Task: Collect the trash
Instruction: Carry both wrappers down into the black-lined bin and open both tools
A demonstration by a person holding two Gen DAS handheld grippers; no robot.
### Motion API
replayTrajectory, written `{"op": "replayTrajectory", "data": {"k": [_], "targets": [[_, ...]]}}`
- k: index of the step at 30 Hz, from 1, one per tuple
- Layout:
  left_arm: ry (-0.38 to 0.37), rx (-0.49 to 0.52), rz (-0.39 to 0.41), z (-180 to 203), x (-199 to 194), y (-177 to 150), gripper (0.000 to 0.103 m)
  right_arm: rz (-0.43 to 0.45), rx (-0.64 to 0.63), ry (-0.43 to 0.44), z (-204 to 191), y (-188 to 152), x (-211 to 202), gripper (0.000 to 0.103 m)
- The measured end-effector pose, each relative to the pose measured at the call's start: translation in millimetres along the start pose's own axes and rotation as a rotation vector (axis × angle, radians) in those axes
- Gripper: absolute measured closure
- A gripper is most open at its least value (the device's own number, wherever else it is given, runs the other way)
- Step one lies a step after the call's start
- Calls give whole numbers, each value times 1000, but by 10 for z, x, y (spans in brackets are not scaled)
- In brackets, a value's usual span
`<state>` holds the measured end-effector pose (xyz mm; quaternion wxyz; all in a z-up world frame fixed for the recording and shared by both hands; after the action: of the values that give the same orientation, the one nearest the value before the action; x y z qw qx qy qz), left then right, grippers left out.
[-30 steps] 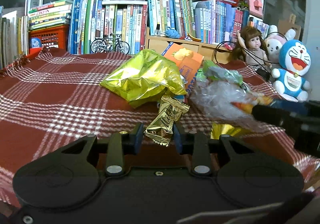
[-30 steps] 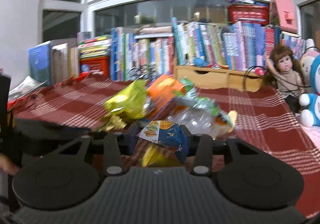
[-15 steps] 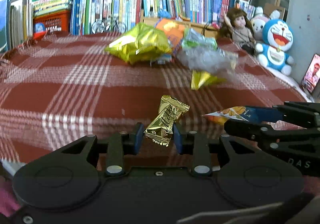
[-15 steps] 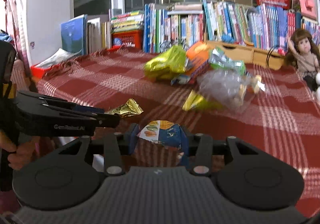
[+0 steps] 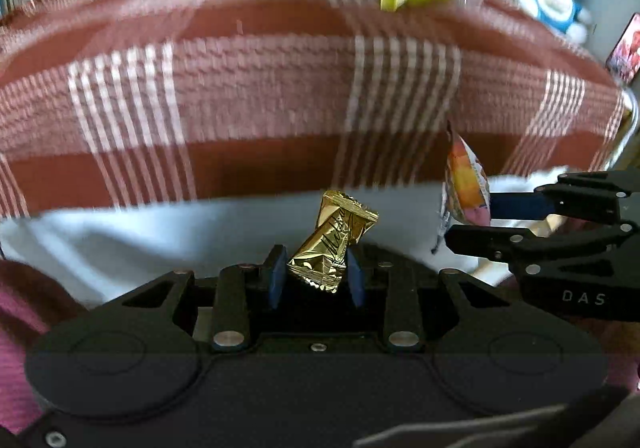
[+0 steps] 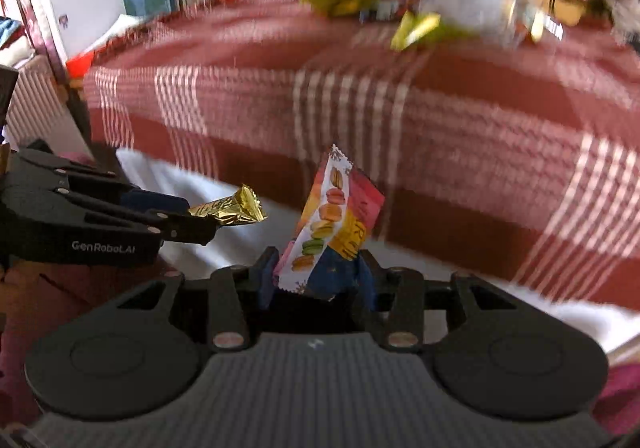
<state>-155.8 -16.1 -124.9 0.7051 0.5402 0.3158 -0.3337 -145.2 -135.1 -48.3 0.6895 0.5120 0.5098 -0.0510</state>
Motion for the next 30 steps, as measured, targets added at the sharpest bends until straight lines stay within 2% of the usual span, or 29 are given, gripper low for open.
{"op": "replayTrajectory", "data": {"k": [5,10,17,18,22,27,30], "targets": [[6,-15,-103,-11,154,-236,72,-72,29,43,-72,-203,131,56],[31,14,-146,-9,248,-362,71,-126,36,75,-133,-343,242,54],[60,26,-187,-47,330,-457,65,-162,48,96,-162,-423,301,45],[65,28,-191,-48,341,-469,61,-164,49,99,-166,-422,303,39],[79,36,-200,-19,408,-484,50,-170,62,106,-161,-432,298,32],[102,33,-200,-50,430,-474,35,-172,79,97,-117,-438,322,27],[95,22,-188,-79,400,-435,30,-165,80,86,-93,-414,320,26]]}}
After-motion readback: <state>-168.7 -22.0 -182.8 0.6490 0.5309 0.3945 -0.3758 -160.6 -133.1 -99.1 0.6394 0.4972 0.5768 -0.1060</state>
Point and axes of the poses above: each gripper's, at about its wrist camera, not at the fingertips, and x roughly the way its jaws point, z to its right, y to its top, the point moved 9 cm from there along x, roughly the way its jaws point, and after that the axes turned 14 degrees about -x, right-handed, at the moved point
